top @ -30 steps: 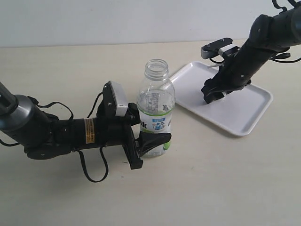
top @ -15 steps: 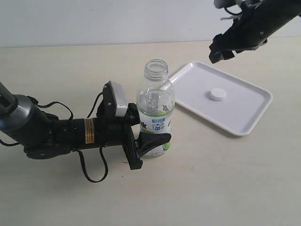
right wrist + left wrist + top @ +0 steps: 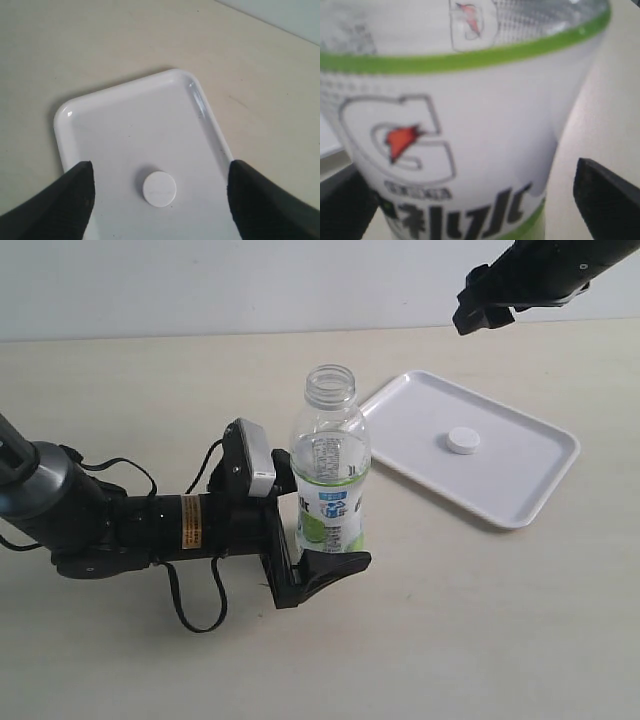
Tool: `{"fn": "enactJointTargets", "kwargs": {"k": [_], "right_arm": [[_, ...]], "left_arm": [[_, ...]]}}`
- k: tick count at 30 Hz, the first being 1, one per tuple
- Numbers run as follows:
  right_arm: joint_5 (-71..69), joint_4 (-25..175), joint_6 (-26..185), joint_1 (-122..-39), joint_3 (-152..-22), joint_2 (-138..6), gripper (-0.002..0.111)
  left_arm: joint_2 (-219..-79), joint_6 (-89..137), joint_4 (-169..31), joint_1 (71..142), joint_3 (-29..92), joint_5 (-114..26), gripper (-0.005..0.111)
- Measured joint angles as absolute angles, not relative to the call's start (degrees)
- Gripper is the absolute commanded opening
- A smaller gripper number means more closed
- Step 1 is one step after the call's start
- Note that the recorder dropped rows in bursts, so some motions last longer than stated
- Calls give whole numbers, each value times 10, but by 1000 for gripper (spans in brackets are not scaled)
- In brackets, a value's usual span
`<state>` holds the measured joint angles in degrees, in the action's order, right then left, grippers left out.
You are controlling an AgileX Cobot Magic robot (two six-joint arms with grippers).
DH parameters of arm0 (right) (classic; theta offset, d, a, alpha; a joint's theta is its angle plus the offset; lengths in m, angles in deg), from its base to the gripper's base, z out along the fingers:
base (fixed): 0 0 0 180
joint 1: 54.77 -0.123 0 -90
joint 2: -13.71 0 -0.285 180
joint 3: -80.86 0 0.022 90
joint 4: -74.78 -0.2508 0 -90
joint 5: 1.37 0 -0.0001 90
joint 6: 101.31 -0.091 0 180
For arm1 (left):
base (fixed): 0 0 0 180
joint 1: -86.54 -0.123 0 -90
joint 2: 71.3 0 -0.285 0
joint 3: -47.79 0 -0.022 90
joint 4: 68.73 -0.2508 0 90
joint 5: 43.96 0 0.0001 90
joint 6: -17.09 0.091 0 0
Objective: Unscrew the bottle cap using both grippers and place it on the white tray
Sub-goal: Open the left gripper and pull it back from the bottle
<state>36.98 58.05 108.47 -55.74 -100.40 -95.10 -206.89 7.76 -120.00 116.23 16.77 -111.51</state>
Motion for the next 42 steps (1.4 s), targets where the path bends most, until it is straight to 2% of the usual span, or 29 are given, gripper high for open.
{"fn": "enactJointTargets", "kwargs": {"k": [17,23,35,42], "right_arm": [[379,578,1086,-557,-1004,-951,70],[380,578,1088,-557,-1004,-951,70],[380,578,1088,-557,-1004,-951,70],[380,578,1089,-557,-1004,-951,70]], "left_arm": [[-2026,83,-1219,1161,157,-1082,99],[-2001,42,-1243,1128,157,-1053,99],[-1970,34,-1279,1109,145,-1050,99],[-1930,12,-1297,1053,123,-1049,99]]}}
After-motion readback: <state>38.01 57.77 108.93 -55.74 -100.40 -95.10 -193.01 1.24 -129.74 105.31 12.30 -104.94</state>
